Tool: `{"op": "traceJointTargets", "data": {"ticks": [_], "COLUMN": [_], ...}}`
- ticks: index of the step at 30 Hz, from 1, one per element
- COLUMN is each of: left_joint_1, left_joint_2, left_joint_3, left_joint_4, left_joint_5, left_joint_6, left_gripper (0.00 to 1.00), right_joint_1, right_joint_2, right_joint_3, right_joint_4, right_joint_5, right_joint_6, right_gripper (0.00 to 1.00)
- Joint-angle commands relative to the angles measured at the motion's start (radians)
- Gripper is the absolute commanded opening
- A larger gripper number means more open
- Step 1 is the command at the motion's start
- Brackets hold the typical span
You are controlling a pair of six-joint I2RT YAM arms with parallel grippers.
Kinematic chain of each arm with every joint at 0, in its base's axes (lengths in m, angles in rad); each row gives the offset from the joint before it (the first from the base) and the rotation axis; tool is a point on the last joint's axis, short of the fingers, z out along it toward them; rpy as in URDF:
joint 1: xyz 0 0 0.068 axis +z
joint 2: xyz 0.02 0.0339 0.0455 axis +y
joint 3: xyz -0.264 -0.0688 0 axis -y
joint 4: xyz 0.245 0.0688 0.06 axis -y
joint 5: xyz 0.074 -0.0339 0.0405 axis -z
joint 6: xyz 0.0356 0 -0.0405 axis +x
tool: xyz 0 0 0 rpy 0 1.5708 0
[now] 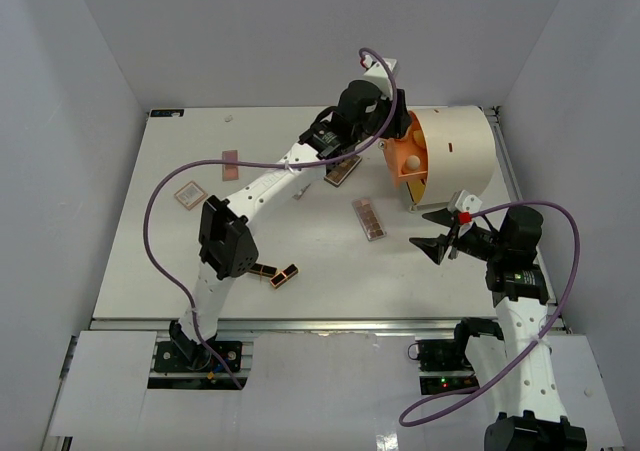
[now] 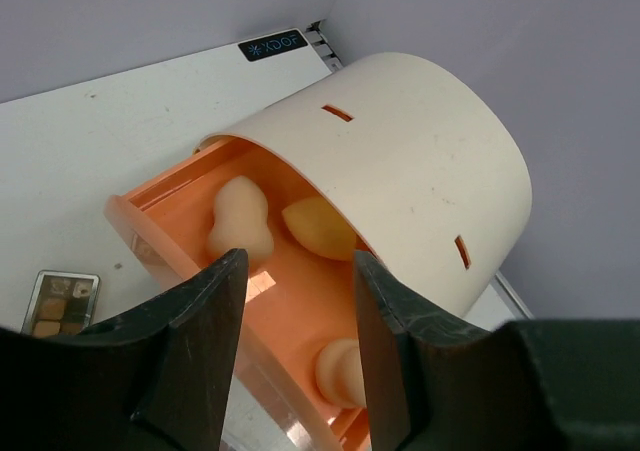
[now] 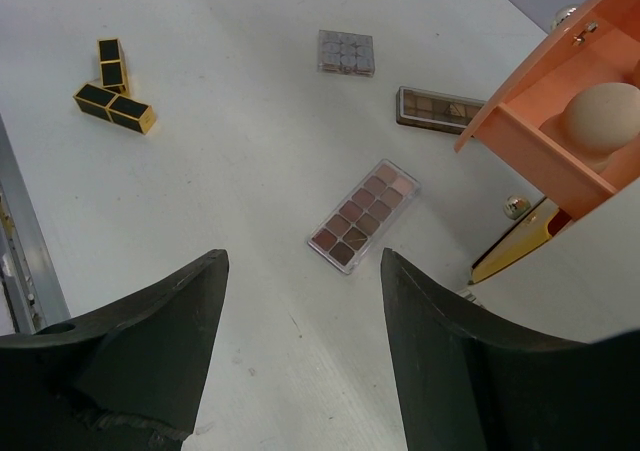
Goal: Organize the makeup
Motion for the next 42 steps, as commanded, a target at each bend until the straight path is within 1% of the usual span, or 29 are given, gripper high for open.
{"op": "traceJointTargets", "data": {"ticks": [1,3,4,5,6,8,10,12,13,14,16,17,19,20,21,22,23,25,27,29,33,36,38,42], "left_joint_1": [-0.004,0.002,0.005,0.012,0.027,0.055,0.095,0.178,0.203,0.235,0.313,0.329,0.33,0.331,0.331,0.331,0.331,0.332,0.332,0.332,0.332,0.334,0.335,0.344], "left_joint_2": [-0.31,-0.414,-0.51,-0.571,-0.645,-0.843,-0.974,-1.119,-1.176,-1.184,-1.277,-1.318,-1.347,-1.352,-1.353,-1.351,-1.353,-1.366,-1.376,-1.372,-1.353,-1.356,-1.362,-1.361], "left_joint_3": [-0.152,-0.3,-0.362,-0.429,-0.514,-0.764,-0.982,-1.155,-1.24,-1.298,-1.432,-1.463,-1.529,-1.554,-1.552,-1.542,-1.54,-1.548,-1.554,-1.553,-1.545,-1.545,-1.547,-1.547], "left_joint_4": [0.032,0.061,0.08,0.093,0.108,0.159,0.191,0.196,0.192,0.189,0.19,0.196,0.216,0.216,0.204,0.178,0.168,0.169,0.171,0.168,0.153,0.148,0.148,0.15], "left_joint_5": [0.022,0.013,0.011,0.009,0.001,-0.001,0.001,0.025,0.055,0.059,0.115,0.116,0.102,0.097,0.093,0.082,0.067,0.039,0.03,0.008,-0.016,-0.045,-0.057,-0.056], "left_joint_6": [0.078,0.108,0.12,0.129,0.14,0.148,0.147,0.14,0.133,0.129,0.133,0.139,0.164,0.176,0.179,0.189,0.195,0.198,0.2,0.206,0.213,0.216,0.22,0.222], "left_gripper": [0.66,0.74,0.76,0.78,0.81,0.85,0.88,0.9,0.9,0.9,0.9,0.9,0.89,0.89,0.89,0.88,0.87,0.87,0.87,0.87,0.87,0.87,0.87,0.87], "right_joint_1": [-0.005,-0.006,-0.006,-0.006,-0.006,-0.005,-0.003,0.004,0.011,0.021,0.098,0.152,0.356,0.395,0.41,0.422,0.441,0.506,0.569,0.626,0.696,0.721,0.737,0.753], "right_joint_2": [0.007,0.013,0.017,0.021,0.031,0.048,0.063,0.084,0.101,0.119,0.189,0.214,0.301,0.332,0.379,0.448,0.495,0.575,0.638,0.74,0.876,0.917,0.941,0.979], "right_joint_3": [0.004,0.001,0.0,0.002,0.003,0.026,0.055,0.113,0.15,0.156,0.26,0.337,0.417,0.453,0.499,0.568,0.616,0.681,0.756,0.823,0.947,0.97,0.971,0.968], "right_joint_4": [0.03,0.026,0.023,0.018,0.012,0.002,-0.016,-0.039,-0.055,-0.069,-0.125,-0.143,-0.182,-0.199,-0.218,-0.234,-0.245,-0.249,-0.25,-0.258,-0.275,-0.253,-0.236,-0.247], "right_joint_5": [-0.003,-0.023,-0.034,-0.051,-0.081,-0.109,-0.109,-0.068,-0.047,-0.026,0.077,0.139,0.304,0.355,0.357,0.362,0.409,0.531,0.573,0.646,0.819,0.913,1.002,1.136], "right_joint_6": [-0.027,-0.041,-0.046,-0.054,-0.07,-0.08,-0.087,-0.1,-0.102,-0.106,-0.109,-0.109,-0.116,-0.119,-0.107,-0.08,-0.073,-0.094,-0.094,-0.058,-0.009,0.027,0.07,0.1], "right_gripper": [0.69,0.69,0.69,0.69,0.69,0.67,0.65,0.63,0.62,0.61,0.57,0.55,0.5,0.49,0.47,0.43,0.4,0.39,0.39,0.39,0.38,0.39,0.39,0.39]}}
